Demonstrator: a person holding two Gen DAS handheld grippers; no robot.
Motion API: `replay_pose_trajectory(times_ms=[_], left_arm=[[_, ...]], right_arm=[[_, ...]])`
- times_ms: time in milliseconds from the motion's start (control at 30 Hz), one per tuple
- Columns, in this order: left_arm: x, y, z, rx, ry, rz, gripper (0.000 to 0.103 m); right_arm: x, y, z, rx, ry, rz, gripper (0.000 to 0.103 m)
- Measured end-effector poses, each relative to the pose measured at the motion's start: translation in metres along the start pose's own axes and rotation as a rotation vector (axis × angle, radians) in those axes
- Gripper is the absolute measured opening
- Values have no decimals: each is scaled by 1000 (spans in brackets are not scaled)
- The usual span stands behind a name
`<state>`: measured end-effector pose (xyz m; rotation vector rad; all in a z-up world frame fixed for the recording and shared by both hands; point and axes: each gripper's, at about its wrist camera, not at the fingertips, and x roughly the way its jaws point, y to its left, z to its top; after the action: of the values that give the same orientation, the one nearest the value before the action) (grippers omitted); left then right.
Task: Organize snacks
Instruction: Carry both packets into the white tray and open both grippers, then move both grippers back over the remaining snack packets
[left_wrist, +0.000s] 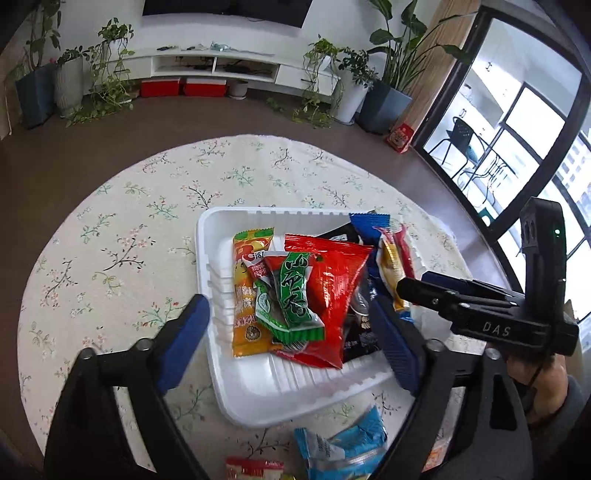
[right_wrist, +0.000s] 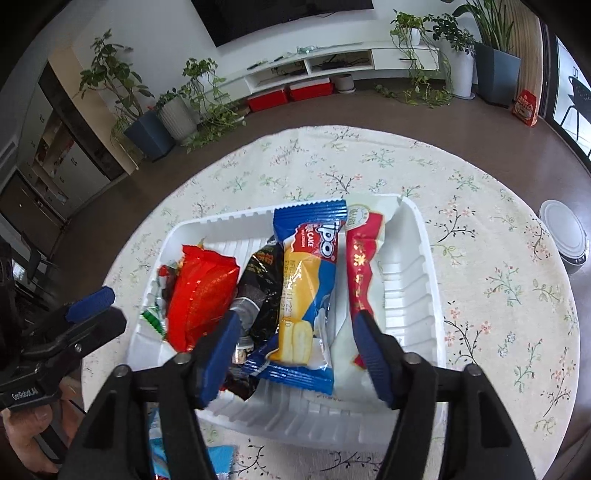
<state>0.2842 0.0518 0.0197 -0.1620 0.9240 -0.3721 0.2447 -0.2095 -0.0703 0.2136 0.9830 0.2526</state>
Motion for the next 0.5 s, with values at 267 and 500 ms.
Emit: replay_pose_trajectory(times_ms=[267,500], left_arm=[[-62,-31,-44,239,-117,-4,103],[-81,-17,-96,214,21,94,103]], right_arm=[[-59,-11,-25,-31,-67,141,80],[-110,-9,-85,-152,-84,252,80]])
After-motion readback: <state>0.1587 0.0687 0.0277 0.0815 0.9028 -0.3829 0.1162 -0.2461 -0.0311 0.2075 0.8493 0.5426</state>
